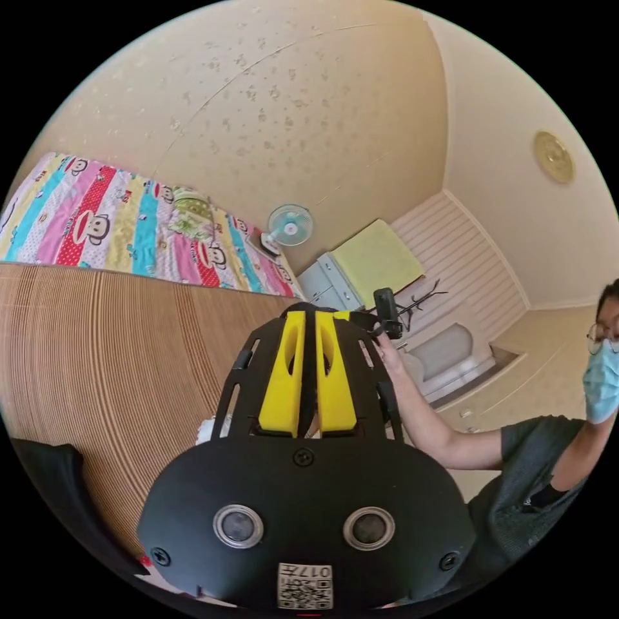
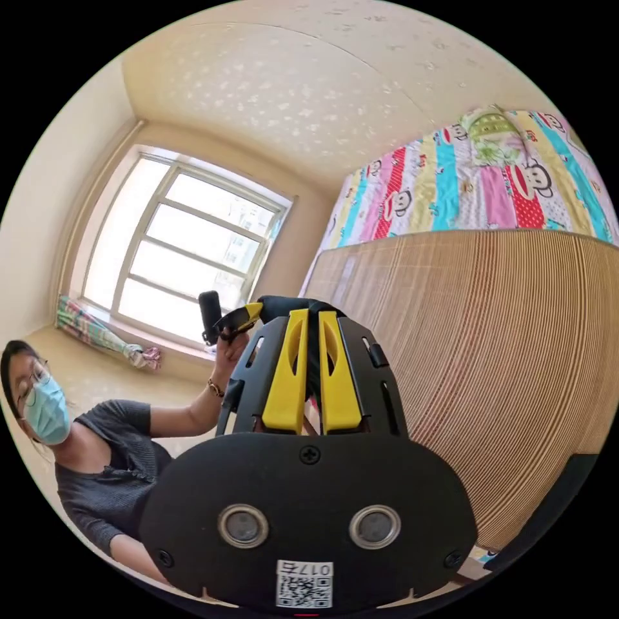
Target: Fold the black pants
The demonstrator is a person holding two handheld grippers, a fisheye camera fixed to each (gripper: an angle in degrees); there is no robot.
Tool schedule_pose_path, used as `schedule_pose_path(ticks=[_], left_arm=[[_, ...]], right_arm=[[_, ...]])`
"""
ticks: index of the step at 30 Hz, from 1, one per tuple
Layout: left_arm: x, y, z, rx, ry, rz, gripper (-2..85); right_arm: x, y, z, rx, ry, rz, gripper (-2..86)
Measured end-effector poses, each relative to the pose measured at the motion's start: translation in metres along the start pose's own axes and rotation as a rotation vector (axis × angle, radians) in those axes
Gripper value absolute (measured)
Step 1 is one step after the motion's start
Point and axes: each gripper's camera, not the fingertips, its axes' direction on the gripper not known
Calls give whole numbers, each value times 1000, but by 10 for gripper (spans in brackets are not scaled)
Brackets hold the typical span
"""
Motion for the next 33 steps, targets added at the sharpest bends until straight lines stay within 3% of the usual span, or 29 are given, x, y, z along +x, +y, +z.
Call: schedule_pose_path(ticks=[5,9,14,16,19,22,28,33], left_arm=[[-85,36,88,-203,-156,-110,25],[-125,130,116,-312,-144,-236,36],[-148,255,125,-490,-233,-455,58],[-162,284,118,-515,-259,-568,70],[-183,288,90,-377,-181,-688,127],[-195,246,86,-305,-148,-632,159],[-222,160,154,-449,-161,-471,192],[-214,142,174,-521,-252,-426,155]], right_arm=[[81,50,96,-151,130,70,29],[121,144,139,-180,64,195,33],[178,293,218,-428,-15,456,50],[189,309,218,-420,-44,495,66],[209,290,202,-349,-43,507,107],[238,240,190,-274,-54,497,150],[298,150,215,-235,-85,510,179],[307,133,239,-241,-137,507,138]])
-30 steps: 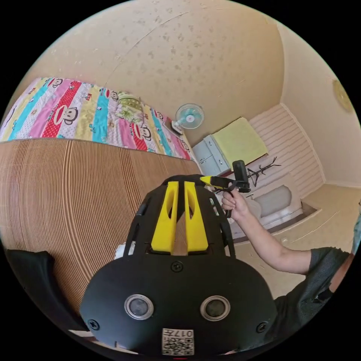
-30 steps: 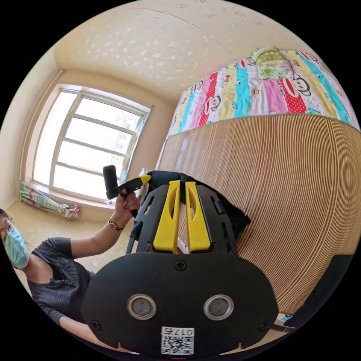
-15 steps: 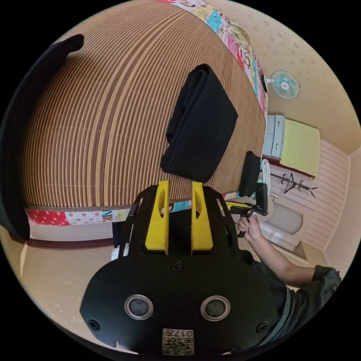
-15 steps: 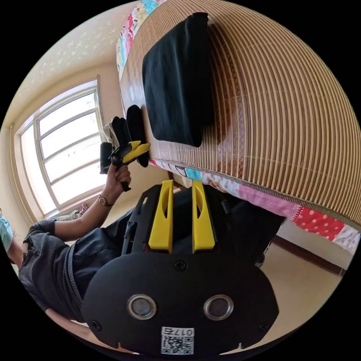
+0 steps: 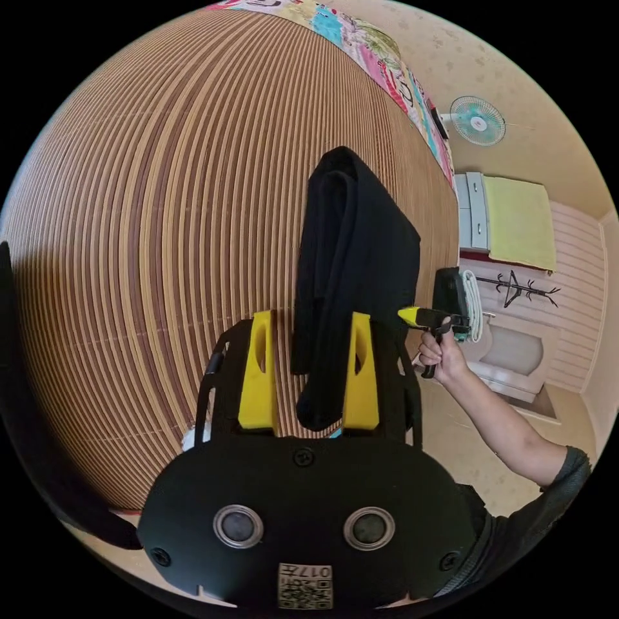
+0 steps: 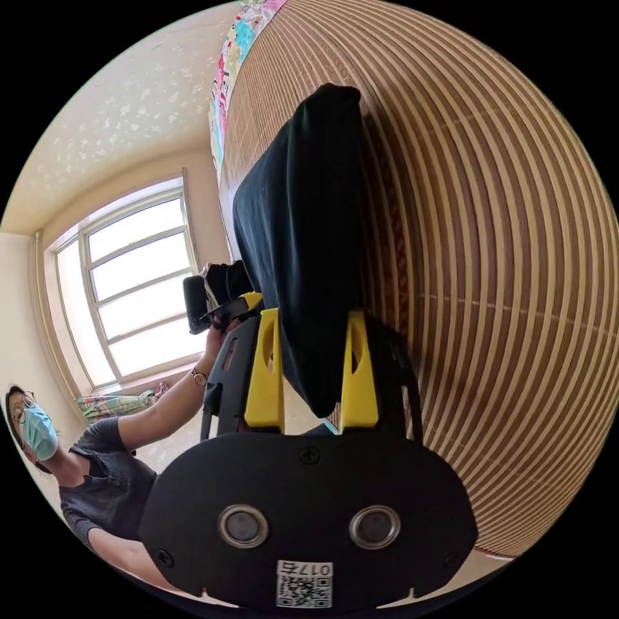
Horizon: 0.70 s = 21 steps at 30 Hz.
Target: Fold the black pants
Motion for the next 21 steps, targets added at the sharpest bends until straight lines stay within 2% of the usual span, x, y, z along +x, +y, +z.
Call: schedule_pose_path(ticks=[3,7,13,17,18,20,21], left_arm=[[-2,24,-4,4,112,-78,120],[3,63,-13,-83,118,-90,94],[23,178,-108,-43,92,-86,63],[1,248,-228,143,163,-137,49],[-3,264,-266,231,270,-104,47],[-3,284,-320,350,362,-61,46],[2,294,-355,390,318,-46,46]], right_arm=[[-6,16,5,-21,-52,25,114],[-41,60,18,-105,-3,44,86],[-150,102,68,-272,-37,-39,61],[-263,84,128,-378,-93,-213,51],[-282,79,139,-389,-92,-246,51],[-362,57,179,-417,-95,-387,49],[-381,50,189,-419,-93,-417,50]])
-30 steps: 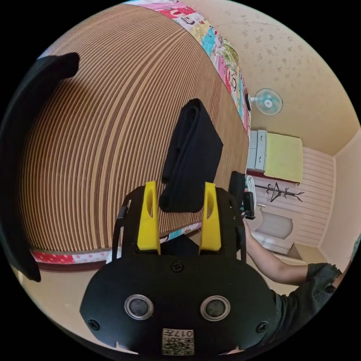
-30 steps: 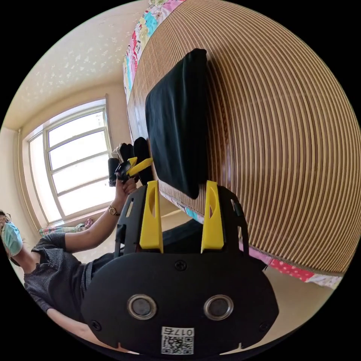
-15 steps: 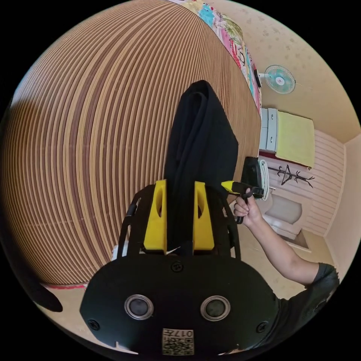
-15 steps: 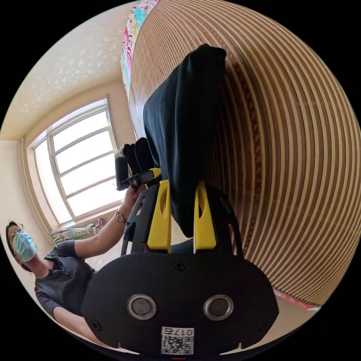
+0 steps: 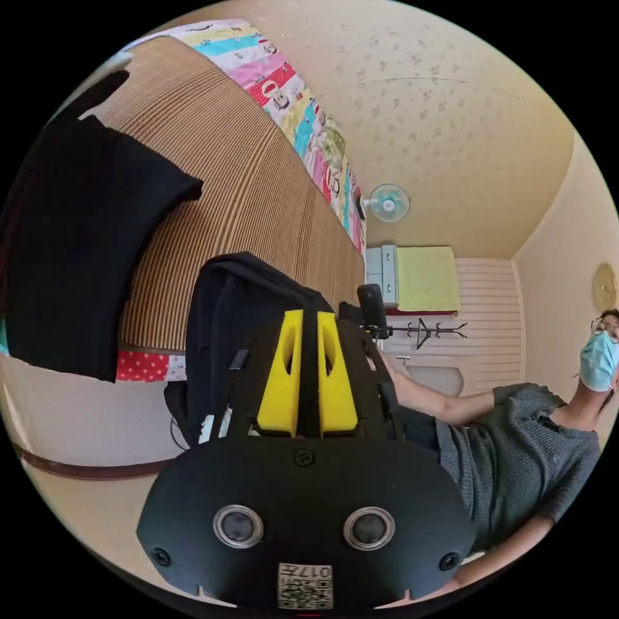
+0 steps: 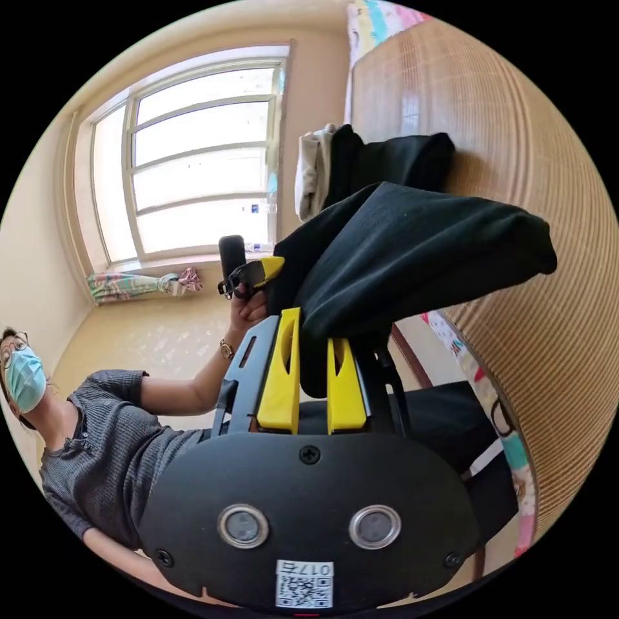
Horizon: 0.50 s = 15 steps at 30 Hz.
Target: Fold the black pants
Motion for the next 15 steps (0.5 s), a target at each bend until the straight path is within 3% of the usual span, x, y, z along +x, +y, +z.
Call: schedule_pose_path(ticks=[4,6,9,11,15], left_arm=[[47,-20,-106,154,-278,60,49],[31,-41,-169,224,-458,-75,58],[-37,-52,-208,155,-785,-358,101],[-75,-38,-214,115,-821,-490,110],[-131,26,-177,131,-580,-557,102]], right_arm=[[-49,-111,37,20,76,-22,65],[-46,-148,43,9,179,42,78],[-26,-168,29,-26,229,162,74],[-19,-145,-9,-7,236,154,44],[5,-61,-87,-11,280,208,17]])
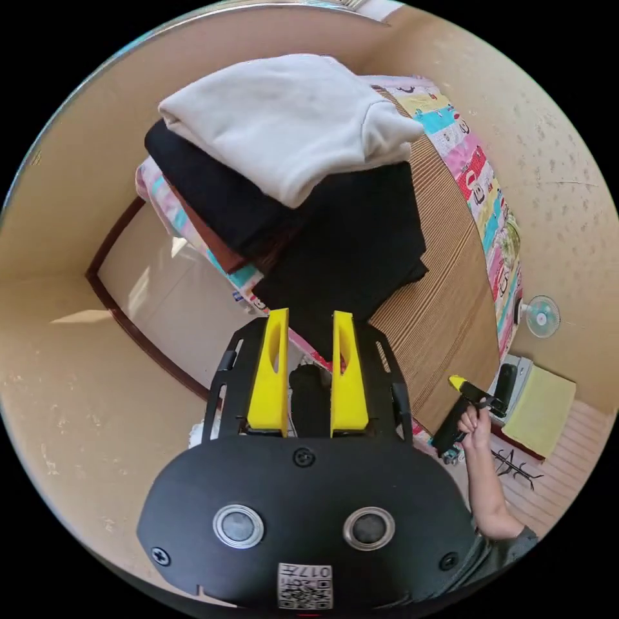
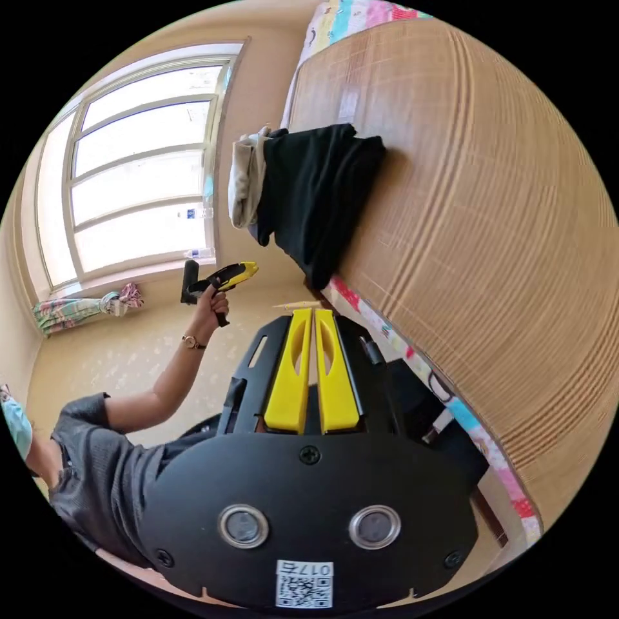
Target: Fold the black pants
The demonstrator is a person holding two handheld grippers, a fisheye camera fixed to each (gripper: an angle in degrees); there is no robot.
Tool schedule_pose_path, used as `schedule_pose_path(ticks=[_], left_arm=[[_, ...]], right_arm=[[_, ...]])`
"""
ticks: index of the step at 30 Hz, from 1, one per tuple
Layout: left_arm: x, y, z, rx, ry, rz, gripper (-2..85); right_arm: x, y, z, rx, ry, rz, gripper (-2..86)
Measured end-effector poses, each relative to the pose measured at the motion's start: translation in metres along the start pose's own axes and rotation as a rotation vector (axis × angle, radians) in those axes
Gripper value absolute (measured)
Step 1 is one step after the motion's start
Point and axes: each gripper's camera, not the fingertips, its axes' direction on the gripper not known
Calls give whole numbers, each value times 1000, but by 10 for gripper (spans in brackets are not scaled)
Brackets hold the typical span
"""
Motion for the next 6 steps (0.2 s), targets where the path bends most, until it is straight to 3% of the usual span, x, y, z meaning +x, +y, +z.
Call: schedule_pose_path(ticks=[3,6], left_arm=[[-19,35,65,-97,54,-70,100],[-11,58,116,-155,160,-107,93]], right_arm=[[70,97,-70,72,75,262,9],[110,212,-147,281,57,560,4]])
